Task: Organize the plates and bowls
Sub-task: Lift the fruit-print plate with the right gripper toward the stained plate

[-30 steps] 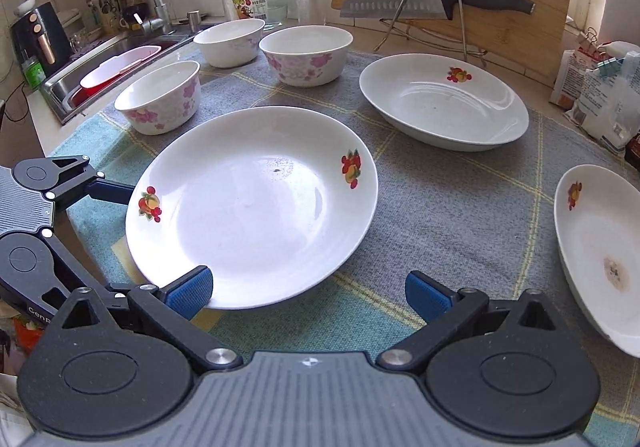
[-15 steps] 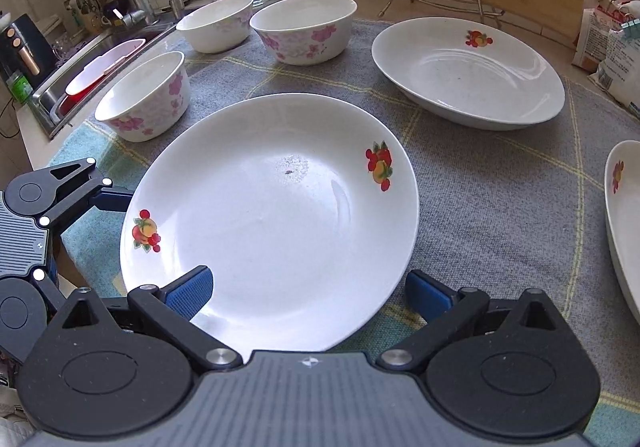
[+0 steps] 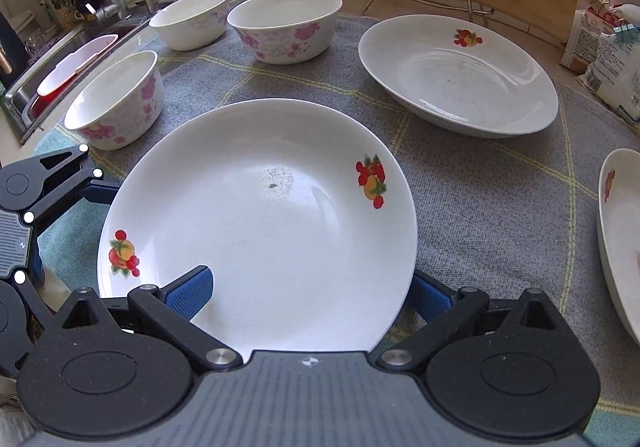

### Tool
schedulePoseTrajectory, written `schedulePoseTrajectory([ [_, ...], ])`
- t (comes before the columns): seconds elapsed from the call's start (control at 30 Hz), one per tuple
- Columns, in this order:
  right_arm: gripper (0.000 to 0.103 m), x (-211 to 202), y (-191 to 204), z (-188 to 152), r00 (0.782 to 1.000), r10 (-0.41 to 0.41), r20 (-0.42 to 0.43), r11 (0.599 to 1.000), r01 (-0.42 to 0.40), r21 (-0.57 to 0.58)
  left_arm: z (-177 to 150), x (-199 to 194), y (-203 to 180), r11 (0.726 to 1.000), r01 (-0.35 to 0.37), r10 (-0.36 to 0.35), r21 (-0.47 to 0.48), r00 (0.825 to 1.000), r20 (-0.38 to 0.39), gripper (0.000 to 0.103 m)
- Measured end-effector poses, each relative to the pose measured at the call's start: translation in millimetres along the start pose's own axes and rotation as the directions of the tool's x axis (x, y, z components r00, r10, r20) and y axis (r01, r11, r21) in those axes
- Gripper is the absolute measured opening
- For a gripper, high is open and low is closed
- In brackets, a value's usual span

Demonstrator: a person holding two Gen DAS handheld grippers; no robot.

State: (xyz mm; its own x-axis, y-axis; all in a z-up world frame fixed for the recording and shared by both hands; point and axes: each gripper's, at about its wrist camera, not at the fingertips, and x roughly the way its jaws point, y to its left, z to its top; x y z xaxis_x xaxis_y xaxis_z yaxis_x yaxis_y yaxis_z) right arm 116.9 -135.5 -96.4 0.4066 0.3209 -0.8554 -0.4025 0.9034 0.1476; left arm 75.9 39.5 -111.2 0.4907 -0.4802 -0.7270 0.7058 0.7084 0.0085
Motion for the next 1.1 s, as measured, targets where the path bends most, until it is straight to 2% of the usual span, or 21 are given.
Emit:
schedulePoseTrajectory([
  [0.27,0.103,7.8,-9.4,17.7,0.998,0.055,-0.010,0.998,-0.056,-0.028,-0.3,0.5,2.7,0.999,0.023,-0.023,0.024,1.000,0.011,0.103],
  [0.7,0.103,14.8,-24.4,39.4,0.982,0.182,-0.045,0.983,-0.180,0.042,2.1,1.6,5.2,0.998,0.043,-0.043,0.046,0.999,-0.002,0.103],
  [1.1,0.103,17.5,-21.6,44.7,0.975,0.204,-0.091,0.979,-0.202,0.026,4.5,3.2,7.6,0.997,0.051,-0.050,0.054,0.999,-0.015,0.103],
])
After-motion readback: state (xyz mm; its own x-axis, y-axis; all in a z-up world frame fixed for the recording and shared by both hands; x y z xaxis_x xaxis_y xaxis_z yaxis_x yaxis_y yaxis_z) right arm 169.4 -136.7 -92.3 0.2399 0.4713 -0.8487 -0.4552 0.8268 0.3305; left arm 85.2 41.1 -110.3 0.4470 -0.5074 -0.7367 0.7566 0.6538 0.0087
